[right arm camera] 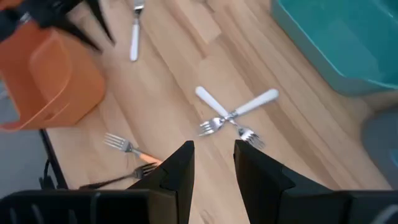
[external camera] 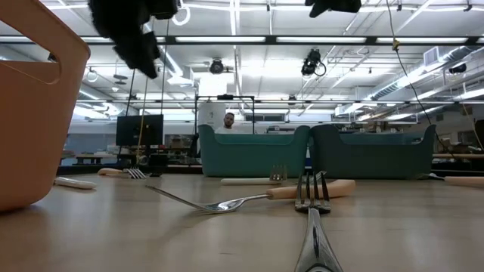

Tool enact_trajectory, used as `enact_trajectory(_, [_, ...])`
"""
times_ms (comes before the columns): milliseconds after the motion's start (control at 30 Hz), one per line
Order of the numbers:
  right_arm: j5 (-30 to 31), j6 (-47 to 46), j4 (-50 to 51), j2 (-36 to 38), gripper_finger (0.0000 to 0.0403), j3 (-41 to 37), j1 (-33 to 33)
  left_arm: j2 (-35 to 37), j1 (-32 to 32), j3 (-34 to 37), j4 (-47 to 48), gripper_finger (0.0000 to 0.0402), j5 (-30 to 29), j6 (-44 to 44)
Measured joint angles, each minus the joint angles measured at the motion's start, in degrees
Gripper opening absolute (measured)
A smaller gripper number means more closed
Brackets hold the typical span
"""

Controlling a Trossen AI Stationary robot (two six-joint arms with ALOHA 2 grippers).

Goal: Sort silverware by color (type)
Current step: Put the white fork into the green bin

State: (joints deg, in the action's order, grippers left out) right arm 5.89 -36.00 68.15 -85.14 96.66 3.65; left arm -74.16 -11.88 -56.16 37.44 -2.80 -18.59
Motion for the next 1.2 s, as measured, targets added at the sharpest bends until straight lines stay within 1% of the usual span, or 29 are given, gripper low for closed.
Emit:
enact_trajectory(200, [0.0,2.9,0.1,0.0,0.0121,0.0,1.1,2.1,0.6,0.0,17.0,0.0107,0.1,7.0])
enact_trajectory(333, [0.1,4.5,0.3,0.0,0.0121,0.0,1.3,1.9,0.5,0.2,23.7,0.0107,1.5,11.8])
enact_trajectory(467, [0.3,4.5,0.7,0.0,0.0121,0.0,1.3,1.9,0.6,3.1,22.3,0.0107,3.8,14.4])
enact_trajectory(600, [0.3,4.5,0.7,0.0,0.0121,0.0,1.3,2.0,1.3,7.8,17.9,0.0107,5.2,16.0])
enact_trajectory(667, [0.6,4.6,0.7,0.0,0.0121,0.0,1.3,1.9,1.8,9.2,16.1,0.0107,6.9,16.8])
enact_trajectory(733, [0.6,4.6,0.7,0.0,0.0121,0.0,1.1,1.9,2.5,9.4,15.6,0.0107,7.8,17.5])
enact_trajectory(900, [0.6,4.5,0.5,0.0,0.0121,0.0,0.4,1.9,3.6,9.4,15.5,0.0107,8.0,17.5])
enact_trajectory(1033, [1.3,2.7,0.4,0.0,0.0121,0.0,-0.4,0.2,4.6,9.4,15.4,0.0107,8.7,17.4])
enact_trajectory(1133, [2.5,1.5,0.4,0.0,0.0121,0.0,-0.9,-2.2,5.5,8.3,14.4,0.0107,13.4,17.4])
enact_trajectory(1200, [2.6,1.5,0.3,0.0,0.0121,0.0,-1.2,-3.9,5.9,7.7,11.9,0.0107,14.6,14.4])
